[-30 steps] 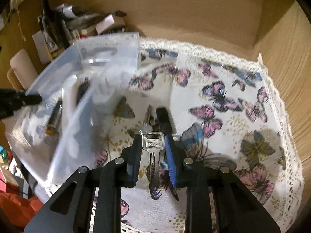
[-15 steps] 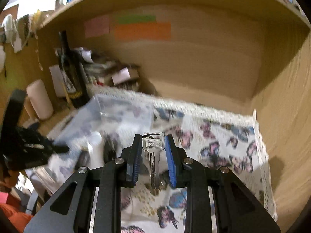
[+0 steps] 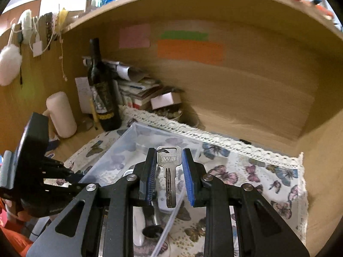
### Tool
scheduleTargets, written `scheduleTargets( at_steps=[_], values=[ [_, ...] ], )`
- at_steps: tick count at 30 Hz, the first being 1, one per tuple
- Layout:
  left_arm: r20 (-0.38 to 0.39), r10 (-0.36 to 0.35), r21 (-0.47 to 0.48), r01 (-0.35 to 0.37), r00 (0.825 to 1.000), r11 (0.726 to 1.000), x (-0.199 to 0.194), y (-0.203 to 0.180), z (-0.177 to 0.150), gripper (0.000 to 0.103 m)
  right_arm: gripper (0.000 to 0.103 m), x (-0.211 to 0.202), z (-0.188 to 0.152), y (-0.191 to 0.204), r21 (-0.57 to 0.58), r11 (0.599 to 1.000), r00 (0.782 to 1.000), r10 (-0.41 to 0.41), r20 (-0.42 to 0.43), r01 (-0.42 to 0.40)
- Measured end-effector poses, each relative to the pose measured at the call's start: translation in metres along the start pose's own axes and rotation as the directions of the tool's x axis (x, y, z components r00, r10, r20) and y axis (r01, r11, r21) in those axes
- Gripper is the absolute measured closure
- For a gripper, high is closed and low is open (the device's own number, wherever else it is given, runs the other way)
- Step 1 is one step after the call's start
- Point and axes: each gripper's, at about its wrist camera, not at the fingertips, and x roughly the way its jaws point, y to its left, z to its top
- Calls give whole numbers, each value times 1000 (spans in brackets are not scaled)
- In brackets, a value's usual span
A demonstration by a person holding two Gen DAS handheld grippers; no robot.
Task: Organize rigid objects
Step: 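Carry the key into the box and open the right gripper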
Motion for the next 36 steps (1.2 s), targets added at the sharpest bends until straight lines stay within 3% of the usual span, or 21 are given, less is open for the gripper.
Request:
scheduleTargets(
  at_steps=[12, 21, 36],
  values=[
    [0, 0, 0, 0, 1000, 1000, 0, -1, -1, 89, 81, 61, -13, 2, -13, 999, 982, 32, -184, -35],
    [0, -1, 0, 1, 1000, 1000, -1, -1, -2, 89, 81, 78, -19, 2, -6, 998, 965, 60, -254, -63],
    [-1, -2, -1, 2, 1000, 1000, -1, -1, -1, 89, 79, 36, -5, -6, -1, 999, 988, 39, -148, -39]
  ],
)
